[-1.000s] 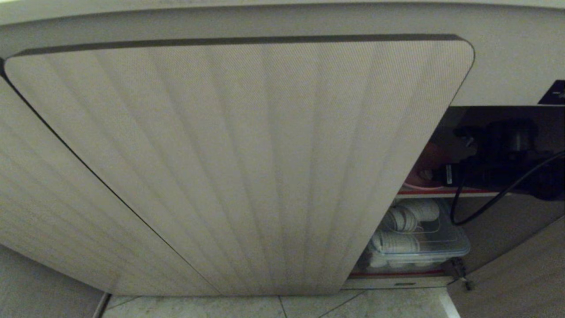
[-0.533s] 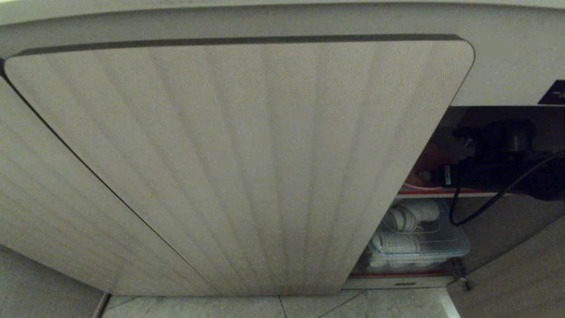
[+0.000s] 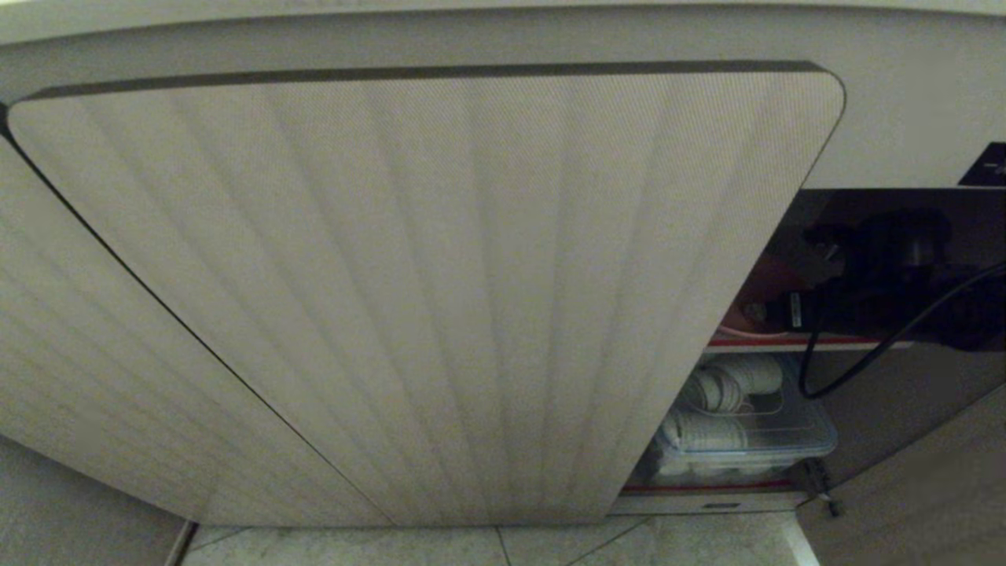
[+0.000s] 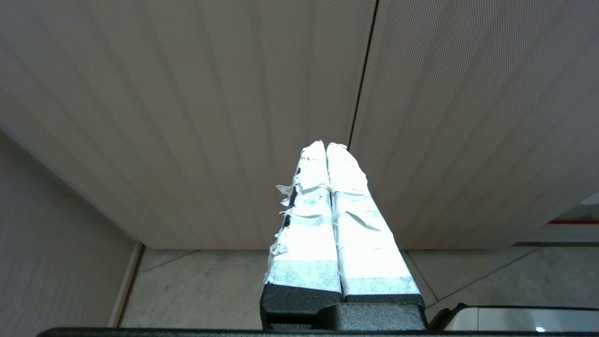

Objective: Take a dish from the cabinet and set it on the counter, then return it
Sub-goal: Take the plate from the cabinet

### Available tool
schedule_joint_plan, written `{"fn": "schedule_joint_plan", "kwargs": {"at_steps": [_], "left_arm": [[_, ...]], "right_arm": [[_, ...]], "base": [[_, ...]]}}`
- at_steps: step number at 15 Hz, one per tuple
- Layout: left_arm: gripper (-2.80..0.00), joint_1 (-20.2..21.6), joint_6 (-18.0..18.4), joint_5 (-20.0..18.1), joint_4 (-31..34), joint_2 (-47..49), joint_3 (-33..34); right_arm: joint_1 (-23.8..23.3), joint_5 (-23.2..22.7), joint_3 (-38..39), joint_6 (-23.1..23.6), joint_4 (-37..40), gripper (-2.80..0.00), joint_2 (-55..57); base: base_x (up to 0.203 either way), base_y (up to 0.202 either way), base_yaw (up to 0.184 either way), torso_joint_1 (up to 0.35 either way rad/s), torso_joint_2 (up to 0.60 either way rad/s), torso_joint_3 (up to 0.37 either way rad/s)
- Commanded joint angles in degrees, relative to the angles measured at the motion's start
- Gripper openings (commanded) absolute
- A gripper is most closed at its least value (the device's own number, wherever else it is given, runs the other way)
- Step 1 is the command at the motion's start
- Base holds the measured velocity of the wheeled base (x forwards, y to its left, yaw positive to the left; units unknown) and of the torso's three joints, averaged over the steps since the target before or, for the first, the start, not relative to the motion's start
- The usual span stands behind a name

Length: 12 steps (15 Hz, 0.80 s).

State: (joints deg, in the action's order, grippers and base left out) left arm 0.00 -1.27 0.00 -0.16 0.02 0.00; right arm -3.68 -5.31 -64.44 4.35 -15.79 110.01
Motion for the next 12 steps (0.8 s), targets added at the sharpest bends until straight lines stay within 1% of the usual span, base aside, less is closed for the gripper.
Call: {"fn": "schedule_joint_plan", "kwargs": {"at_steps": [1, 2, 12], "left_arm": [[-2.8, 0.0, -0.05, 0.0, -0.02, -0.02, 0.0], [-2.8, 0.0, -0.05, 0.0, -0.02, -0.02, 0.0], [-2.8, 0.0, -0.05, 0.0, -0.02, -0.02, 0.0]], "right_arm": [[-0.1, -0.05, 0.02, 0.05, -0.19, 0.0, 0.21], [-0.1, -0.05, 0.02, 0.05, -0.21, -2.8, 0.21], [-0.1, -0.05, 0.1, 0.05, -0.29, -2.8, 0.21]], "base": [[0.0, 0.0, 0.0, 0.0, 0.0, 0.0], [0.0, 0.0, 0.0, 0.0, 0.0, 0.0], [0.0, 0.0, 0.0, 0.0, 0.0, 0.0]]}}
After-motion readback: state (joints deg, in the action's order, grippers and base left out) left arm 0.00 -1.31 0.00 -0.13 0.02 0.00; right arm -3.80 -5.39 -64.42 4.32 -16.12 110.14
